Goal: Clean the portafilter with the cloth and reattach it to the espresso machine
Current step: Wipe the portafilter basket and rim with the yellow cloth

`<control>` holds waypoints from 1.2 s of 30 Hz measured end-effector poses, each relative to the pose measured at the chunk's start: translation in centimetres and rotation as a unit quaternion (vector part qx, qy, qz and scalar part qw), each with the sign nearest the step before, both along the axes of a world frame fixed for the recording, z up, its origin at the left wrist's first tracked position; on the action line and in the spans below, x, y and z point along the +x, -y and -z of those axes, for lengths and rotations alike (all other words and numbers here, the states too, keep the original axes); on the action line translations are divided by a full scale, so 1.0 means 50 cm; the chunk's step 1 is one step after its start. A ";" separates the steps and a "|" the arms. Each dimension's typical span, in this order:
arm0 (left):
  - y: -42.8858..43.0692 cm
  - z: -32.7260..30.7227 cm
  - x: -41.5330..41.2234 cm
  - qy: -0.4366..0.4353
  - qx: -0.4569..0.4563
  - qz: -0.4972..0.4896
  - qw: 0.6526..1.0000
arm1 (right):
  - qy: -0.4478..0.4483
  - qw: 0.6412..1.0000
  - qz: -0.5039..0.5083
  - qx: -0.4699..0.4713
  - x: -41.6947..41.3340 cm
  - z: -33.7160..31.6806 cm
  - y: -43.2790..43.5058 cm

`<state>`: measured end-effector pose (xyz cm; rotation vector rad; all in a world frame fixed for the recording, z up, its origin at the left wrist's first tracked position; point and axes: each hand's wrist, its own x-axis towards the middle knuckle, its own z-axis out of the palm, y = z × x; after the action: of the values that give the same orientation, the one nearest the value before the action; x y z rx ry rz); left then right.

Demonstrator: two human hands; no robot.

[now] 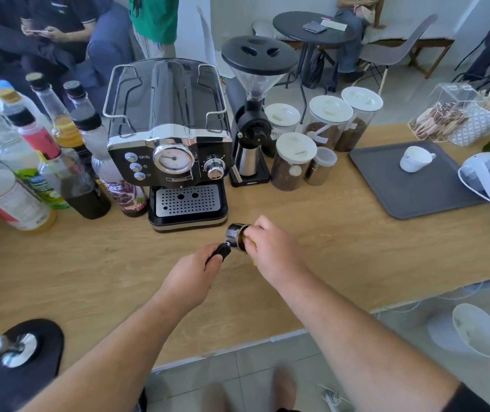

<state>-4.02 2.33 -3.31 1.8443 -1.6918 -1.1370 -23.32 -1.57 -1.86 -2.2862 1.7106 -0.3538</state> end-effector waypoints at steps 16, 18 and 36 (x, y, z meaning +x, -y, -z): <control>-0.034 0.031 0.032 -0.011 0.003 -0.034 0.999 | 0.065 0.996 0.003 0.064 0.019 0.008 0.001; -0.033 0.034 0.027 -0.002 0.004 -0.031 1.000 | 0.030 0.998 0.004 0.063 0.042 0.031 -0.010; -0.034 0.035 0.028 -0.019 -0.018 -0.052 0.998 | 0.115 0.986 0.076 0.096 0.071 0.027 -0.013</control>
<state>-2.62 4.02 -5.08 1.8544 -1.5668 -1.0846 -19.78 -0.90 -3.24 -1.9054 1.7239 -0.4441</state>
